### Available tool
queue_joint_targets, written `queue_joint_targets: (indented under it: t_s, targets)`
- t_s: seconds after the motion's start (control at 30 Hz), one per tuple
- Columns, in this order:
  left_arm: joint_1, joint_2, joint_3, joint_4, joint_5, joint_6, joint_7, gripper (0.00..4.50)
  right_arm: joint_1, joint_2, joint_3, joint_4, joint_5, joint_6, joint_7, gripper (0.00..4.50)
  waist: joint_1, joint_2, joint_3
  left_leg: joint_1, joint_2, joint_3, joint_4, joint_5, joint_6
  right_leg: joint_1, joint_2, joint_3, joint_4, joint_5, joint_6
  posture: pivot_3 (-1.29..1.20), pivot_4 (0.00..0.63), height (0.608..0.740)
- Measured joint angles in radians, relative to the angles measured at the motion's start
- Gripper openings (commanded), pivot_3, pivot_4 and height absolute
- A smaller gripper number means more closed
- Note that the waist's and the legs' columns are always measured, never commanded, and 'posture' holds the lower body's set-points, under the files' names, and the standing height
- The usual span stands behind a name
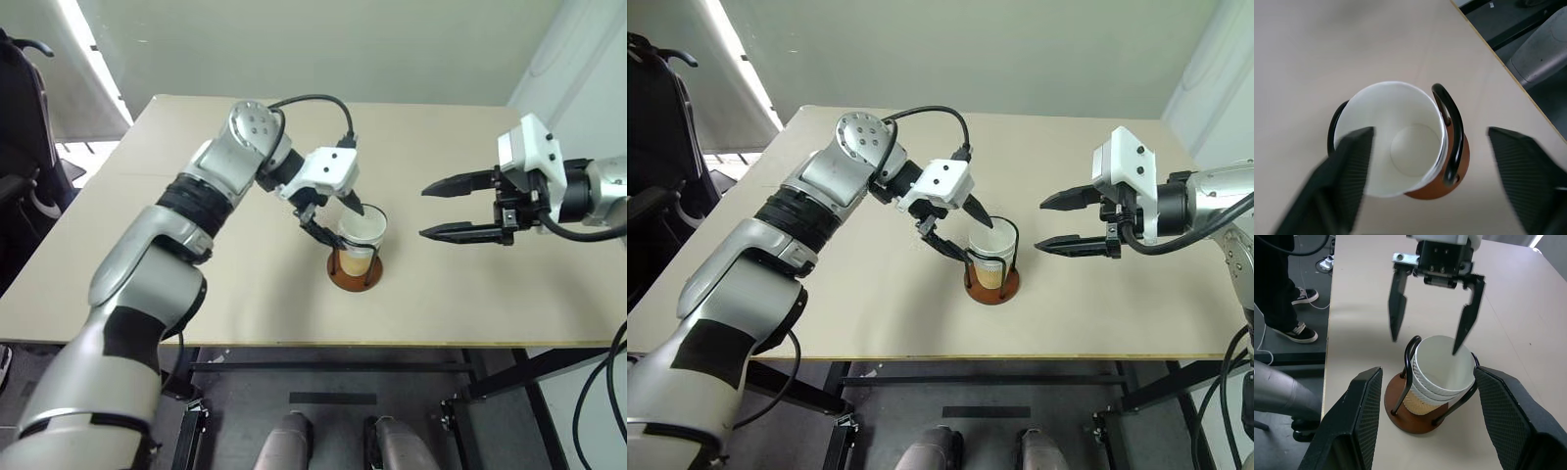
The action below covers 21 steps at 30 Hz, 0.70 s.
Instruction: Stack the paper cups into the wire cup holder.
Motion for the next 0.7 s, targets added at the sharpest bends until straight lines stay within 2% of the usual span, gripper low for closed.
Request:
queue_joint_targets:
  t_s: [0.1,0.23,0.47,0.7]
  targets:
    - [0.0,-0.035,0.047,0.025,0.012,-0.003,0.0,4.47,0.0,-0.002,0.0,0.001,0.0,0.0,0.0,2.98,0.0,0.0,0.0,0.0,0.0,0.0,0.0,0.0,0.0,0.0,0.0,0.0,0.0,0.0,0.0,0.0,0.15,0.74]
    - [-0.006,-0.061,0.182,0.069,0.013,0.045,0.02,4.47,0.0,-0.001,0.0,0.008,-0.001,-0.004,0.0,2.98,-0.002,0.0,0.0,0.0,0.0,0.001,0.0,0.0,0.0,0.0,0.0,0.0,0.0,0.0,0.001,0.0,0.15,0.74]
    - [0.028,0.012,0.413,0.046,-0.002,0.192,0.125,4.47,-0.002,0.02,0.002,0.083,-0.029,-0.048,0.0,2.98,-0.007,0.0,0.0,0.001,0.0,0.001,0.0,0.0,0.0,0.0,0.0,0.001,0.0,-0.001,0.001,0.0,0.15,0.74]
    - [0.181,0.061,0.532,-0.077,-0.002,0.318,0.273,4.47,-0.019,0.054,0.024,0.242,-0.088,-0.086,0.008,2.98,-0.002,0.0,0.0,0.0,0.0,0.0,0.003,0.002,-0.001,0.0,0.0,0.0,0.001,0.0,0.001,0.0,0.15,0.74]
